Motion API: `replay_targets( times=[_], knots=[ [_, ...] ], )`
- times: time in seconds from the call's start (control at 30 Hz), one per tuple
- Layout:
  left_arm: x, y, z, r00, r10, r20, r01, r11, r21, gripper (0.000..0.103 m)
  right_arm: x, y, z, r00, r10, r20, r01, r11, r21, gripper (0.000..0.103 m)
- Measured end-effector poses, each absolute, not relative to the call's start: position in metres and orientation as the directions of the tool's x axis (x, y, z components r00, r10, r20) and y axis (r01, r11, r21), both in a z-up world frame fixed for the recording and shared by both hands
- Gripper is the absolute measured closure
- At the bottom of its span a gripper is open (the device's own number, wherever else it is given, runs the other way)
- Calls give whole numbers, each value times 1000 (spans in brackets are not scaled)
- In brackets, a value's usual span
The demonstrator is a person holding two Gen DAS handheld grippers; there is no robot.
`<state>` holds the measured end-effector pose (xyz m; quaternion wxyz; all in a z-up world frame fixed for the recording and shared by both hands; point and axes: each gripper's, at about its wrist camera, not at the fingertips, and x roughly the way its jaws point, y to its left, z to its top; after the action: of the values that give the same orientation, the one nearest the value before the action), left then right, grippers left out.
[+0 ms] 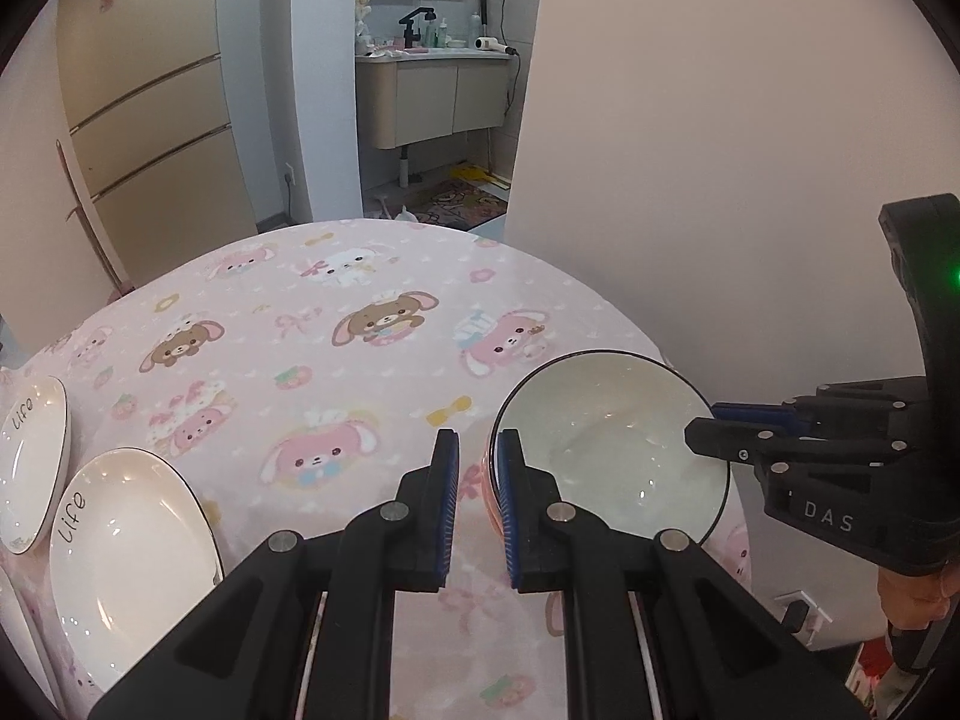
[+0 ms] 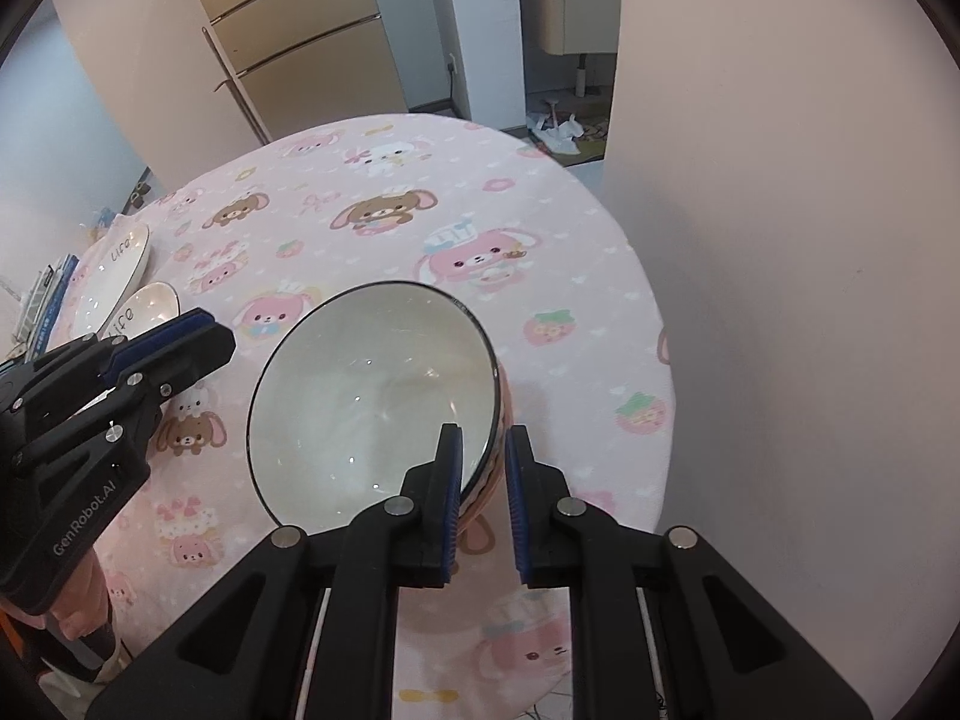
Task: Organize plates and bowls
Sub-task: 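Lower the white bowl onto the pink bowl stack and open both grippers, then withdraw both tools up and away from the bowl stack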
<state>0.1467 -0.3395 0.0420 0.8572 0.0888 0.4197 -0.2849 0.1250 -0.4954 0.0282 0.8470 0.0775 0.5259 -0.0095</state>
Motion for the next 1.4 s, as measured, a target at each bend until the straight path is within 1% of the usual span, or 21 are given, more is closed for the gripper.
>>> replay_targets(
  times=[0.13, 0.23, 0.4, 0.6, 0.8, 0.87, 0.9, 0.93, 0.97, 1.0, 1.07, 1.13, 1.2, 1.23, 1.27, 1.3, 1.33, 1.37, 1.4],
  knots=[
    [144, -337, 44, 501, -410, -762, 554, 828, -81, 90, 124, -495, 28, 456, 62, -888, 98, 988, 120, 92],
    [145, -333, 46, 506, -409, -760, 540, 837, -91, 90, 128, -495, 24, 468, 52, -882, 98, 989, 111, 92],
    [144, -327, 47, 508, -400, -763, 531, 843, -88, 90, 136, -501, 18, 460, 70, -885, 124, 982, 143, 92],
    [142, -317, 47, 508, -413, -756, 532, 841, -101, 90, 125, -496, 20, 489, 43, -871, 112, 987, 112, 90],
    [133, -309, 56, 538, -433, -723, 543, 834, -95, 90, 107, -487, 33, 531, -9, -847, 114, 992, 62, 89],
    [130, -304, 62, 561, -438, -702, 529, 842, -103, 81, 101, -484, 41, 552, -12, -834, 110, 992, 59, 89],
    [128, -300, 67, 577, -440, -688, 518, 848, -109, 62, 98, -482, 46, 569, -8, -822, 109, 992, 67, 89],
    [127, -295, 72, 596, -449, -666, 509, 852, -120, 36, 93, -482, 52, 589, -5, -808, 113, 991, 77, 89],
    [124, -289, 77, 619, -468, -631, 506, 852, -135, 27, 88, -481, 59, 612, -3, -791, 120, 989, 89, 89],
    [121, -284, 82, 640, -479, -600, 505, 852, -141, 19, 83, -480, 65, 629, 0, -778, 121, 988, 98, 89],
    [113, -276, 93, 683, -480, -551, 499, 857, -128, 19, 75, -477, 76, 663, 11, -749, 115, 987, 116, 89],
    [105, -267, 103, 711, -490, -504, 500, 856, -127, 16, 66, -474, 88, 702, 7, -712, 115, 986, 123, 89],
    [95, -256, 114, 742, -504, -441, 499, 855, -137, 15, 59, -470, 99, 736, -11, -677, 119, 986, 113, 87],
    [89, -250, 119, 758, -509, -408, 501, 855, -136, 13, 55, -467, 104, 756, -27, -654, 123, 987, 101, 80],
    [85, -245, 124, 769, -509, -385, 501, 856, -130, 11, 50, -464, 110, 778, -40, -627, 121, 989, 88, 67],
    [79, -239, 130, 786, -504, -358, 497, 859, -119, 5, 46, -461, 115, 800, -55, -598, 123, 990, 74, 60],
    [75, -235, 135, 799, -499, -335, 493, 863, -110, 0, 42, -458, 119, 819, -67, -569, 127, 990, 66, 51],
    [70, -229, 140, 815, -491, -309, 485, 869, -102, 0, 36, -455, 124, 842, -73, -535, 127, 990, 64, 46],
    [66, -225, 143, 824, -485, -292, 479, 872, -98, 0, 34, -452, 128, 857, -74, -510, 124, 990, 64, 44]
  ],
)
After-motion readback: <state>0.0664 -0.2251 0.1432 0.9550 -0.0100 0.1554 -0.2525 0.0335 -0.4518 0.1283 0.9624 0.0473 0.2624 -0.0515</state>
